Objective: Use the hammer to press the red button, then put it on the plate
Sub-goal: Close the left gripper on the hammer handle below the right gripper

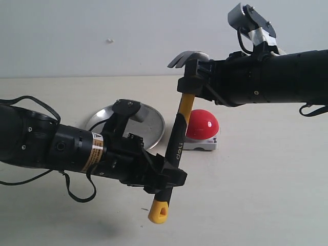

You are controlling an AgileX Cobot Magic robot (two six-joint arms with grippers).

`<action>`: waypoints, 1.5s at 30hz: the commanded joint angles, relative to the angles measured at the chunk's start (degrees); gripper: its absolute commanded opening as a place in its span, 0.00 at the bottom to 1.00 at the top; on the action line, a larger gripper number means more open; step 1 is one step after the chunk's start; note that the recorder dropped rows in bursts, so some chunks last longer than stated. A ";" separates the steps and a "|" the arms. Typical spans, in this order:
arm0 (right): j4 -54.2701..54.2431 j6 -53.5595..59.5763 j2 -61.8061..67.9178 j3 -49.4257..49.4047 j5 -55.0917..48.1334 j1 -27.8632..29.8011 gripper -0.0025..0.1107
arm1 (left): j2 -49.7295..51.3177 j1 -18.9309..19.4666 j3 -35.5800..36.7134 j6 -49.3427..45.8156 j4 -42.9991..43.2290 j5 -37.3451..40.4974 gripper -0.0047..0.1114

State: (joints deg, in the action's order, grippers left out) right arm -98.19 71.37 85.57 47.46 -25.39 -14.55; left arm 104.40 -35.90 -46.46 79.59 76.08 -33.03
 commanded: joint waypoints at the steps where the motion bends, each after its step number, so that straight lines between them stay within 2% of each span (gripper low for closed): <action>1: -1.76 0.45 -0.59 0.49 -1.22 -0.11 0.02 | 0.51 -0.22 -1.28 0.34 -0.76 -1.09 0.59; 25: -1.76 0.56 -0.59 0.49 -1.22 -0.11 0.02 | 4.30 -0.22 -4.15 2.63 0.15 -2.06 0.58; 37: -1.76 0.54 -0.59 0.49 -1.59 -0.11 0.02 | 4.30 -0.22 -4.36 2.74 -0.23 -2.48 0.49; 45: -1.76 0.54 -0.59 0.49 -1.83 -0.11 0.02 | 4.30 -0.22 -4.36 3.07 -0.23 -3.17 0.49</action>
State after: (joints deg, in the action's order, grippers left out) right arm -98.19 71.49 85.57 47.46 -25.28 -14.55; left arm 108.78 -35.90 -50.42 82.06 76.20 -35.70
